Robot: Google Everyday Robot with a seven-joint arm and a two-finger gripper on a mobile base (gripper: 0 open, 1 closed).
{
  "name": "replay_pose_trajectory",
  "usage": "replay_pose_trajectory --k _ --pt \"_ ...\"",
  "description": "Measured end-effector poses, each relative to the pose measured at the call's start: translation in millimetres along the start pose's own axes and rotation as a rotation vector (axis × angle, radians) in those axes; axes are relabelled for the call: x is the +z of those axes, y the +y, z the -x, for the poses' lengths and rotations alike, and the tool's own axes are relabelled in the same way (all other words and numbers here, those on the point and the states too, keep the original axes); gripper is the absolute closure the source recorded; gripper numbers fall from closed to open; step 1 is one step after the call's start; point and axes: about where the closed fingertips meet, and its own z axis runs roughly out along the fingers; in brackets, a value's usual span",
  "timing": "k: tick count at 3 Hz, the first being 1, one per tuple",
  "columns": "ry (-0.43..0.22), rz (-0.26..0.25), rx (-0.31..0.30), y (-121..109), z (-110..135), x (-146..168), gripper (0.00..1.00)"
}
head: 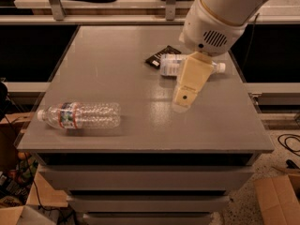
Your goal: Place water bottle upright
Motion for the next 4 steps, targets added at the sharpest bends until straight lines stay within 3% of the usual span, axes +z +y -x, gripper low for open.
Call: replay_pose_trajectory --k 1,4 --pt "0.028 0.029 0.013 2.4 15.1 11.7 0.00" --pt "0.215 0.124 0.048 26.7 104.5 110.9 0.00"
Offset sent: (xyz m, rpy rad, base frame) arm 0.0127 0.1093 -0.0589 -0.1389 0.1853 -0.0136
